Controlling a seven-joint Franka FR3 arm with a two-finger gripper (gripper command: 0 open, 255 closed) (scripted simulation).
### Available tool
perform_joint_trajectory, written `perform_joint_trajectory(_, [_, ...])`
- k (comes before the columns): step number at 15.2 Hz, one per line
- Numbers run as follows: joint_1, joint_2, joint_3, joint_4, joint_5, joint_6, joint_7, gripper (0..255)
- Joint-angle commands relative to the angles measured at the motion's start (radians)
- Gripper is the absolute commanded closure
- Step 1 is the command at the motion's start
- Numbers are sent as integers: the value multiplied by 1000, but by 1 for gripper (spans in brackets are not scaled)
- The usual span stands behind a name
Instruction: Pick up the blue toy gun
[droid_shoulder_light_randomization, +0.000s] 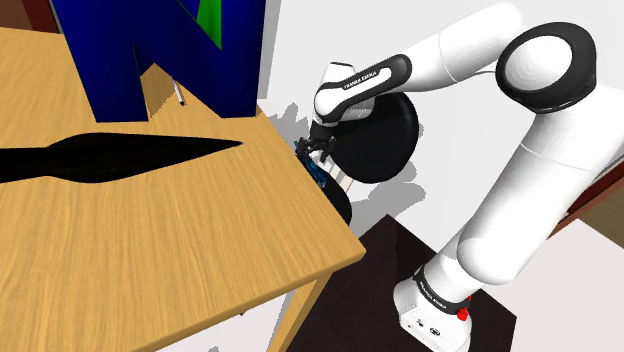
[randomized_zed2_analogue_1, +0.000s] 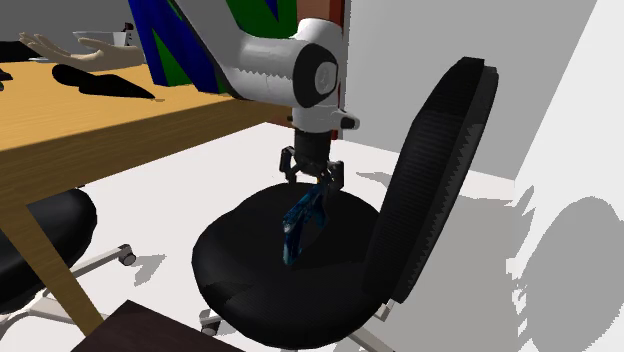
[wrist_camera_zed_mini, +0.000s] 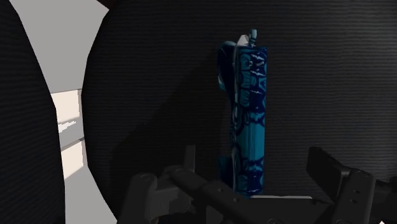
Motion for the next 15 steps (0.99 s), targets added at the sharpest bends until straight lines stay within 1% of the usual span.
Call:
perform_joint_trajectory(1, [0, 21, 0, -8, 2, 30, -2, 0])
perform_joint_trajectory(5, [-1, 46, 1, -14, 5, 61, -5, 0])
perform_joint_trajectory(6, [-1, 46, 1, -14, 5, 60, -6, 255])
perform_joint_trajectory(15, [-1, 46, 1, -14, 5, 61, -5, 255])
